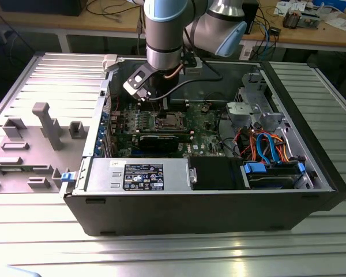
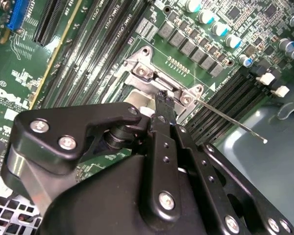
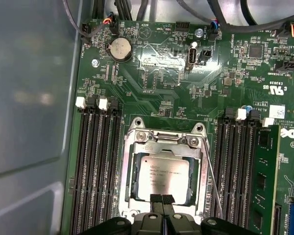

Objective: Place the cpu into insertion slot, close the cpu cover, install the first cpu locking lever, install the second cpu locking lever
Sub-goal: 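Close the cpu cover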

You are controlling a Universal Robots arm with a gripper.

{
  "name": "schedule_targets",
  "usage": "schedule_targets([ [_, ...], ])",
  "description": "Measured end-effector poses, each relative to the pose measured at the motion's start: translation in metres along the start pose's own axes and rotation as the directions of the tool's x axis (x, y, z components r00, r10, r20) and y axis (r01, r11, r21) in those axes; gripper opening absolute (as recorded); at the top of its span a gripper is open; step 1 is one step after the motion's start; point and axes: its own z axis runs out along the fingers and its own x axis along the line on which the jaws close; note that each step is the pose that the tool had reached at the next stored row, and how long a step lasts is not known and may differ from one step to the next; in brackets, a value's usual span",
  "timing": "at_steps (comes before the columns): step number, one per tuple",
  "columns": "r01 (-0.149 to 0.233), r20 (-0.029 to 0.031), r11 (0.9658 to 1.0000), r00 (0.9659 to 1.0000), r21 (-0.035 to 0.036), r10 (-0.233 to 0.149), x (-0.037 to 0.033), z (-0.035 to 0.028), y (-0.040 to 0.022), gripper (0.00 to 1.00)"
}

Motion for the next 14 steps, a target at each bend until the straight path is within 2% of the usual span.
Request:
schedule_targets([
  [2, 0.000, 0.0003, 1.0000, 1.0000, 0.0002, 0.000, -0.0001, -0.0001, 0.0013, 0.11],
  [5, 0.000, 0.0003, 1.0000, 1.0000, 0.0002, 0.000, -0.0008, 0.0000, 0.0070, 0.11],
  [14, 0.000, 0.0002, 1.0000, 1.0000, 0.0002, 0.000, -0.0008, 0.0000, 0.0078, 0.11],
])
